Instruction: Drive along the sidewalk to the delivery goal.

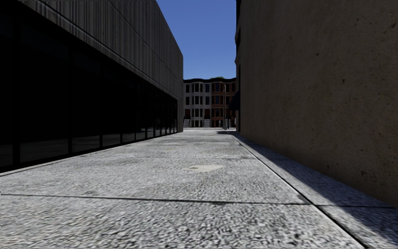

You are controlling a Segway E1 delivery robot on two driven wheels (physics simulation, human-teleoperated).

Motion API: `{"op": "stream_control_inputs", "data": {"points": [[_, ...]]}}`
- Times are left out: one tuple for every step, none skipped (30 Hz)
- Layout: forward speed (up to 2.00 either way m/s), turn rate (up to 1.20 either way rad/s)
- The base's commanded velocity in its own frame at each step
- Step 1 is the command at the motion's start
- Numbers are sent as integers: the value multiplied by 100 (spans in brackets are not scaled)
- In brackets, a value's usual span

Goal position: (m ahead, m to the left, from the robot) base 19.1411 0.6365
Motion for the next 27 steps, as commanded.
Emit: {"op": "stream_control_inputs", "data": {"points": [[200, 0], [200, 0], [200, 0], [200, 0], [200, 0], [200, 0], [200, 0], [200, 0], [200, 0], [200, 0], [200, 0], [200, 0], [200, 0], [200, 0], [200, 0], [200, 0], [200, 0], [200, 0], [200, 0], [200, 0], [200, 0], [200, 0], [200, 0], [200, 0], [200, 0], [200, 0], [200, 0]]}}
